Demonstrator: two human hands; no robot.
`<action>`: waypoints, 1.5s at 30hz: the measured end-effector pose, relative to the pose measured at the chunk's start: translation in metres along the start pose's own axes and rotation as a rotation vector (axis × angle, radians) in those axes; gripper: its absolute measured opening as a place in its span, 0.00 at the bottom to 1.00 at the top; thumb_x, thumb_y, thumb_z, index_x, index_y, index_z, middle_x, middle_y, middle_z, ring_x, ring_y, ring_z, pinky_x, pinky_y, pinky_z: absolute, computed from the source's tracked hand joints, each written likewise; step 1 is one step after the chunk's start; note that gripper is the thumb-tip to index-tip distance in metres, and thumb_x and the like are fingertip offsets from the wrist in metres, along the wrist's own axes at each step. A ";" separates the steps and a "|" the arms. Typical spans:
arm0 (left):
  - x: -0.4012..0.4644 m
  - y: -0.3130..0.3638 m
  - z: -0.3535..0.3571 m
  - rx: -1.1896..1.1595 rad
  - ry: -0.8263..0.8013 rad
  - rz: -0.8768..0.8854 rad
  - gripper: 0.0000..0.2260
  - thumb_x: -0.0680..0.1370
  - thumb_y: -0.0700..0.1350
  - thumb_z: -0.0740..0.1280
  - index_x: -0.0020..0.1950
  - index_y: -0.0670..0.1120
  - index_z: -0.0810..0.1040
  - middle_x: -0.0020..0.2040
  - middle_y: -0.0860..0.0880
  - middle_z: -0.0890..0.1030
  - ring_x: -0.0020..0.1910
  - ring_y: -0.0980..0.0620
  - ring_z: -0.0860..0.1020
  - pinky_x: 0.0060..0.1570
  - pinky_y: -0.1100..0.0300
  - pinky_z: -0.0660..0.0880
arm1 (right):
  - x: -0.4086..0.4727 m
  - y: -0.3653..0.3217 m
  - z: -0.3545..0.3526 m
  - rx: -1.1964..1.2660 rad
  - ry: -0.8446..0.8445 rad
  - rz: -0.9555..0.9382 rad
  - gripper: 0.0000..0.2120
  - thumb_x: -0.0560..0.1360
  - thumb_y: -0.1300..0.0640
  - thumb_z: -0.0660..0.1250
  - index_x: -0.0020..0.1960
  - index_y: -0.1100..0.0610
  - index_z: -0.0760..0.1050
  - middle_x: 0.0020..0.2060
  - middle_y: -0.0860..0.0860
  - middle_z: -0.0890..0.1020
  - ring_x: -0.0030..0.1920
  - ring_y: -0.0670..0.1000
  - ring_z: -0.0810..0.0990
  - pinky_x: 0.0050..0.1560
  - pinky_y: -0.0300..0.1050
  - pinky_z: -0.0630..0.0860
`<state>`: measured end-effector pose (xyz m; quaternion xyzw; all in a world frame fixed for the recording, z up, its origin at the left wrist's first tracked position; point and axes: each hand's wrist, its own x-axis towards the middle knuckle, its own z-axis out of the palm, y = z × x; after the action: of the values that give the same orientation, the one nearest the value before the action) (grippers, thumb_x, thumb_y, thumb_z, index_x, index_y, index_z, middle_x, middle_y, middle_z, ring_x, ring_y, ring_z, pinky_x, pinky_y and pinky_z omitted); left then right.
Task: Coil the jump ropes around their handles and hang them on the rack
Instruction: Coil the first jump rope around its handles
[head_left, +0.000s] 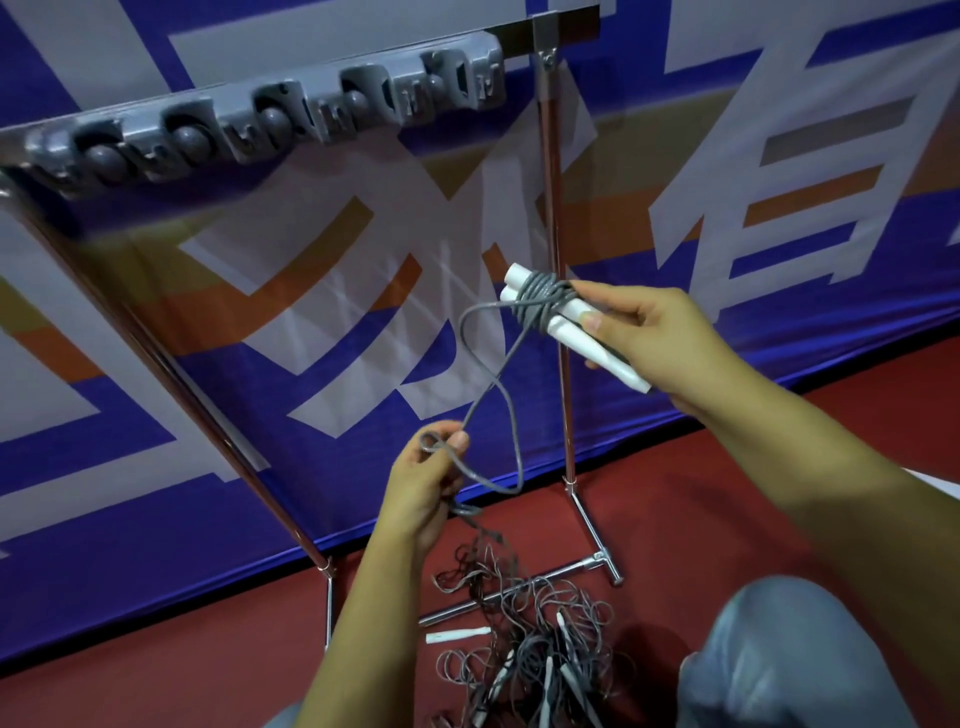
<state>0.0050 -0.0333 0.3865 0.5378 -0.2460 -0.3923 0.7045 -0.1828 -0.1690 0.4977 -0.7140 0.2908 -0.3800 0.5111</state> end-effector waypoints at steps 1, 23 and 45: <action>0.000 -0.003 -0.005 -0.076 -0.022 -0.027 0.05 0.72 0.37 0.69 0.41 0.46 0.76 0.28 0.52 0.67 0.30 0.55 0.60 0.24 0.68 0.62 | 0.001 -0.001 -0.002 0.006 0.018 0.009 0.16 0.78 0.64 0.64 0.64 0.53 0.76 0.44 0.47 0.84 0.33 0.44 0.82 0.39 0.36 0.78; -0.004 -0.033 -0.049 0.031 0.219 -0.220 0.10 0.83 0.36 0.54 0.61 0.47 0.68 0.54 0.42 0.81 0.46 0.42 0.83 0.43 0.50 0.80 | -0.014 -0.009 -0.001 0.209 -0.008 0.031 0.15 0.77 0.65 0.64 0.55 0.46 0.78 0.35 0.44 0.85 0.33 0.47 0.82 0.37 0.37 0.79; 0.004 -0.073 -0.065 -0.740 0.534 -0.334 0.19 0.81 0.30 0.51 0.71 0.39 0.65 0.50 0.42 0.77 0.62 0.48 0.76 0.60 0.58 0.74 | -0.002 -0.013 -0.020 0.254 0.239 0.086 0.15 0.78 0.64 0.64 0.64 0.57 0.76 0.39 0.45 0.83 0.35 0.45 0.82 0.37 0.37 0.80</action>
<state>0.0359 -0.0078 0.2969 0.3650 0.1889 -0.4094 0.8145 -0.2005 -0.1737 0.5134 -0.5805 0.3295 -0.4734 0.5748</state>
